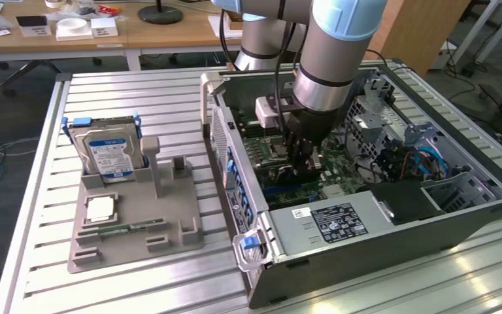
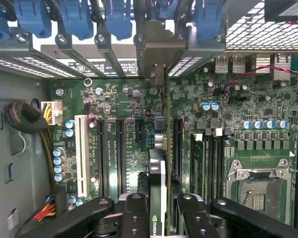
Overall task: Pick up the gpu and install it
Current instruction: 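Insert the gpu into the slot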
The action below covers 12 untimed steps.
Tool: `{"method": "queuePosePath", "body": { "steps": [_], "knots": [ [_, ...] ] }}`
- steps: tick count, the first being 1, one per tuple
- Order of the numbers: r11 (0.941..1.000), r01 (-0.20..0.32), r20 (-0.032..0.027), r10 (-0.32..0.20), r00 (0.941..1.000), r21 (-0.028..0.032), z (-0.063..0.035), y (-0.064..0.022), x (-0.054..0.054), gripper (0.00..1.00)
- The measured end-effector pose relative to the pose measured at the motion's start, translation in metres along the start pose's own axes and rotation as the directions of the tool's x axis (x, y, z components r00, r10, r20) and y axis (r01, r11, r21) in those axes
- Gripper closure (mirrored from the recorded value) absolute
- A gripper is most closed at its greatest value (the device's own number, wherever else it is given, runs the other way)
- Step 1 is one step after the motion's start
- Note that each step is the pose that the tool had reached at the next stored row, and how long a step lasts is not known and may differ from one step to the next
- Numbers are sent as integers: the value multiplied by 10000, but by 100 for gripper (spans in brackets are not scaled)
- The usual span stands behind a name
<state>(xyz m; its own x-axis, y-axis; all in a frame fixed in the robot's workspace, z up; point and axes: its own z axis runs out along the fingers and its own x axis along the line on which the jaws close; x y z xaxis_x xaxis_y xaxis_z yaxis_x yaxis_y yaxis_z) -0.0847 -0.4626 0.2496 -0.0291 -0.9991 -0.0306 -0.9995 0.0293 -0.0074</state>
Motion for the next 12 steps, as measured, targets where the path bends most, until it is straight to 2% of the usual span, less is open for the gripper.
{"method": "queuePosePath", "body": {
  "steps": [12],
  "knots": [
    [10000, -83, -3, 83, 10000, 8, -2, -1, 7, 73]
  ]
}}
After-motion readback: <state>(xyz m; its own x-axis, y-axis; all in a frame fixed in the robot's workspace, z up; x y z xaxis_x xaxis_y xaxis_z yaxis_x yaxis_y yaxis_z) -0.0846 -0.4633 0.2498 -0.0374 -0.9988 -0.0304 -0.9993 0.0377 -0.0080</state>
